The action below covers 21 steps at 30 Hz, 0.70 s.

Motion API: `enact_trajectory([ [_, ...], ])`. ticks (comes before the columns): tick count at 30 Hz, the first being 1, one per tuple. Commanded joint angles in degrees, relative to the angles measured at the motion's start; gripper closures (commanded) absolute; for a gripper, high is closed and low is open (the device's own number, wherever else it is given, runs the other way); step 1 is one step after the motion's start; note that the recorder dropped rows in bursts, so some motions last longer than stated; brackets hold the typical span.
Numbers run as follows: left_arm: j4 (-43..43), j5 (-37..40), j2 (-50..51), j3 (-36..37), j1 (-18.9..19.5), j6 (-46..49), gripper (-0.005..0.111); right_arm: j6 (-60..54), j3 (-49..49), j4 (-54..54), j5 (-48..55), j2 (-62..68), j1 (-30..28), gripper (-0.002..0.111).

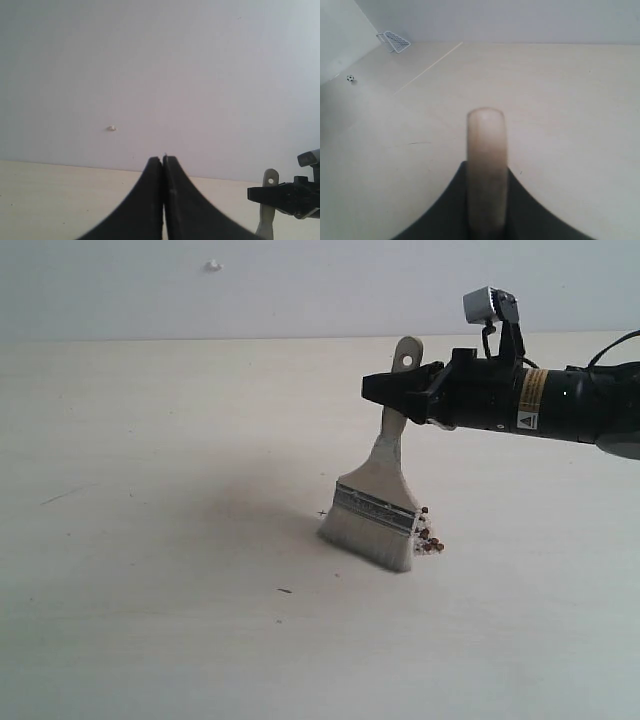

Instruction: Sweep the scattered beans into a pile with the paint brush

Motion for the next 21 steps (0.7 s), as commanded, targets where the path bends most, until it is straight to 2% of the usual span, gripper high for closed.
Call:
enact_trajectory([
  [1, 0.2, 0.0, -0.4, 0.3, 0.0, -0.2, 0.107, 1.7, 0.2, 0.3, -1.3, -3.3, -0.4, 0.108],
  [7, 0.2, 0.0, -0.4, 0.3, 0.0, -0.2, 0.107, 4.7, 1.1, 1.6, 0.7, -11.1, -2.2, 0.108],
  [10, 0.2, 0.0, -0.4, 0.3, 0.0, -0.2, 0.107, 1.1, 4.9, 8.7, 5.4, -15.0, -2.3, 0.108],
  [18, 0.2, 0.0, -0.4, 0.3, 0.0, -0.2, 0.107, -25.9, 23.7, 47.8, 3.5, -23.2, -1.3, 0.108],
  [21, 0.2, 0.0, -0.4, 0.3, 0.0, -0.2, 0.107, -31.2, 28.3, 55.7, 1.3, -23.2, 0.2, 0.108],
])
